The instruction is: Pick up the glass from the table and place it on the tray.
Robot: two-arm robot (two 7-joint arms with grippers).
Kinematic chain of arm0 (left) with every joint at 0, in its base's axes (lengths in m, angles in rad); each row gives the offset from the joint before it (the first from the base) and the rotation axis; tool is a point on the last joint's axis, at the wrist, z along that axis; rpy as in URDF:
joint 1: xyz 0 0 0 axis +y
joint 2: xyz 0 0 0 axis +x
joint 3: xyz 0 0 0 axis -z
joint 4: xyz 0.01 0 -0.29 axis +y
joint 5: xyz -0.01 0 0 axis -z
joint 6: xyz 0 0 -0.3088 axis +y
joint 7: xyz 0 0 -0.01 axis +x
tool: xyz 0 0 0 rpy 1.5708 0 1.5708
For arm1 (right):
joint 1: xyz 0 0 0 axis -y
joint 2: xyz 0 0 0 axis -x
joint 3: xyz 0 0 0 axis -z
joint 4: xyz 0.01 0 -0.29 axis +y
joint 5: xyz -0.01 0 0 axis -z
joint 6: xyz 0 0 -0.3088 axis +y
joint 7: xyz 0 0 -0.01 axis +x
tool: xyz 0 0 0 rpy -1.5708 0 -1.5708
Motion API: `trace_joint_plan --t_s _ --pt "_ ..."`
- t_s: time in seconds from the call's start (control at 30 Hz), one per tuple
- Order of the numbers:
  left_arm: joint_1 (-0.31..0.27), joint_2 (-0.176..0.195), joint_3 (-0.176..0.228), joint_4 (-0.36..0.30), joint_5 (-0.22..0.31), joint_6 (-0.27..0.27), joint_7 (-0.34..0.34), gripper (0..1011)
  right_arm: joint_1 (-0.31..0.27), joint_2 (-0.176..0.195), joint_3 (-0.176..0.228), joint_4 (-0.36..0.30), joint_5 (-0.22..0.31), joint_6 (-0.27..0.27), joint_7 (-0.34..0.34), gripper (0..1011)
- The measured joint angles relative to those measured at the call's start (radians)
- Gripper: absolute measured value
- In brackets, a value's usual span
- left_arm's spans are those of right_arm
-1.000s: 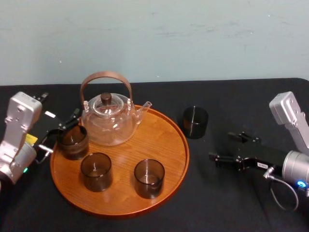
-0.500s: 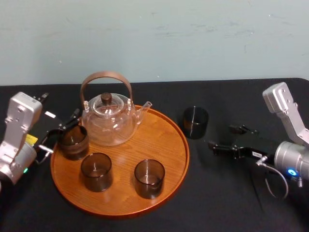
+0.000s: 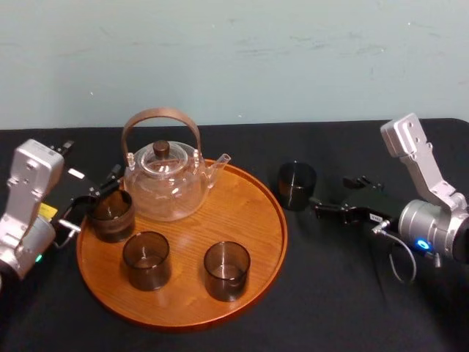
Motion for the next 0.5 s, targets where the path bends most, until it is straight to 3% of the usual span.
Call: trace_joint_plan --t_s 0.5 --pt "0.000 0.000 0.000 0.000 0.000 0.000 0.000 1001 0.043 -0.053 -0.010 0.060 -0.063 -0.003 0.002 1002"
